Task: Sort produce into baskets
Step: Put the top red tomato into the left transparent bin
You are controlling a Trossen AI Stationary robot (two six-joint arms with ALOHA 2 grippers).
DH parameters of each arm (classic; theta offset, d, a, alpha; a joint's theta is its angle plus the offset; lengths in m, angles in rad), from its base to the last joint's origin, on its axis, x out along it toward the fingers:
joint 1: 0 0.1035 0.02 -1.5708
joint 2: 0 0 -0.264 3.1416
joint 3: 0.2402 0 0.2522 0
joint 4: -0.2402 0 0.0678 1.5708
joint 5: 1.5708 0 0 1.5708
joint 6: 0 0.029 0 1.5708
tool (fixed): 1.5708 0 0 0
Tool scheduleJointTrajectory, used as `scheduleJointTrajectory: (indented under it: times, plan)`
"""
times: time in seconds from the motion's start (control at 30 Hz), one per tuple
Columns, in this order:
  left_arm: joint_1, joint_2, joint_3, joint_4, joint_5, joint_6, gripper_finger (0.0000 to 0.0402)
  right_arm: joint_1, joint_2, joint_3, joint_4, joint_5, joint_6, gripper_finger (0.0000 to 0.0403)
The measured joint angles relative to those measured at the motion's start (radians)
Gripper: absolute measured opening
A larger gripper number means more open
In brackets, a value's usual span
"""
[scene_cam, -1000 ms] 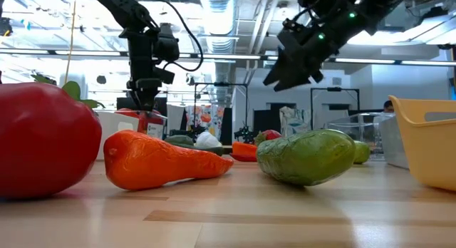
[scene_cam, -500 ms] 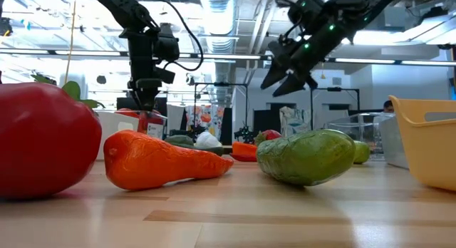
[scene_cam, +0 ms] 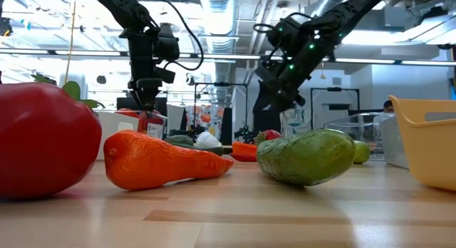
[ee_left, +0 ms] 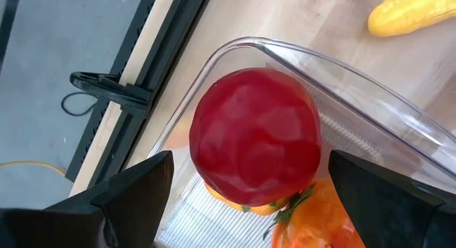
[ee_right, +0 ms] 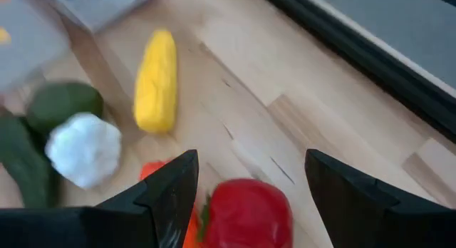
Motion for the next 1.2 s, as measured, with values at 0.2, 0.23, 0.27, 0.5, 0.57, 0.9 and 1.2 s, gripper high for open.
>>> scheduleJointTrajectory:
  times: [0.2, 0.23, 0.27, 0.5, 0.57, 0.9, 1.2]
  plan:
    - [0.0, -0.013, 0.0, -0.007, -0.001, 0.001, 0.0363, 0.01, 0.058, 0.071, -0.102, 0.0, -0.011, 0.0286]
    - [0.0, -0.022, 0.0, -0.006, -0.001, 0.005, 0.0363, 0.012, 0.062, 0.079, -0.121, 0.0, -0.012, 0.0286]
    - [0.0, -0.03, 0.0, -0.006, 0.0, 0.008, 0.0363, 0.015, 0.063, 0.084, -0.136, 0.0, -0.018, 0.0286]
    - [0.0, -0.093, 0.0, -0.005, 0.001, -0.002, 0.0363, 0.022, 0.061, 0.087, -0.168, 0.001, -0.056, 0.0286]
    - [0.0, -0.106, 0.0, -0.006, 0.003, -0.012, 0.0363, 0.023, 0.06, 0.087, -0.169, 0.001, -0.087, 0.0286]
    - [0.0, -0.162, 0.0, -0.01, 0.055, -0.04, 0.0363, 0.023, 0.06, 0.087, -0.228, 0.004, -0.02, 0.0286]
    - [0.0, -0.164, 0.0, -0.014, 0.058, -0.049, 0.0363, 0.028, 0.061, 0.087, -0.239, 0.005, -0.018, 0.0286]
